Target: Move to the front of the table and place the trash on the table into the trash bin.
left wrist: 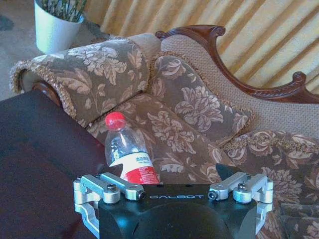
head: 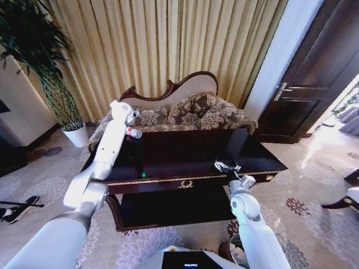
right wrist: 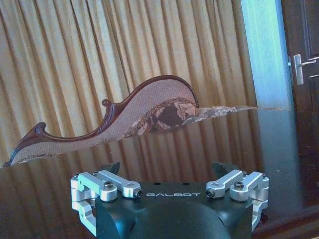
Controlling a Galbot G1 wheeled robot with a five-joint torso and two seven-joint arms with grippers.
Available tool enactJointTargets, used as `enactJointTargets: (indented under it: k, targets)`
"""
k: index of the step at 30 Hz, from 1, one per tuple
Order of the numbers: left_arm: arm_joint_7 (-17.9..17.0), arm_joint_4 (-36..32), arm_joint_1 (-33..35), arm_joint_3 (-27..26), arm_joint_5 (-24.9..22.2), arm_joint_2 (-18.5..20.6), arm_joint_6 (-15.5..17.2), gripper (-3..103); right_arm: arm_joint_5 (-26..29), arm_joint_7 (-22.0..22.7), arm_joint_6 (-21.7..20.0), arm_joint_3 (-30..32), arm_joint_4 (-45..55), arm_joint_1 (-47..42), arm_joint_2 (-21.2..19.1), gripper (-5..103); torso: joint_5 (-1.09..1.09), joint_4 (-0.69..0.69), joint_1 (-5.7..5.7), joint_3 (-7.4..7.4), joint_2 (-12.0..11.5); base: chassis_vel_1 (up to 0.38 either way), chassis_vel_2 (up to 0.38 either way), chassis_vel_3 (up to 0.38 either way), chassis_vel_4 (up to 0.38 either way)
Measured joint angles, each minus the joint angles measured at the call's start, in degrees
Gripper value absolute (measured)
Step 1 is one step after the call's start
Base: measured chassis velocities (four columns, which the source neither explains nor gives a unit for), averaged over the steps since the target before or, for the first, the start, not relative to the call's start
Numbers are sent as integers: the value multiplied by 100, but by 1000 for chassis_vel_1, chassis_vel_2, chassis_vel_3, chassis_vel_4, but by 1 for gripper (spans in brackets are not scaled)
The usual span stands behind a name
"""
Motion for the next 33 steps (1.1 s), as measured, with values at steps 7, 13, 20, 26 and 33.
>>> enactJointTargets:
  k: [7,13,20,26,33]
  targets:
    - [279,-319,78,144,114,208,127,100,222,38,-175,106,506,30,-41,100,21,-2,2,7,-7,0,0,0,0]
    - [299,-424,152,174,119,278,174,100,615,38,-551,268,1409,183,-331,100,6,3,3,2,-4,0,0,0,0]
    - [265,-486,283,145,23,392,192,100,867,32,-775,305,1775,371,-557,100,3,1,1,1,-2,0,0,0,0]
    - [260,-475,343,118,-59,542,197,100,1155,26,-880,288,1582,730,-875,100,3,4,1,1,-2,0,0,0,0]
    - [289,-321,314,-20,-148,552,199,100,1396,22,-950,263,1351,1060,-1304,100,3,3,1,0,0,0,0,0,0]
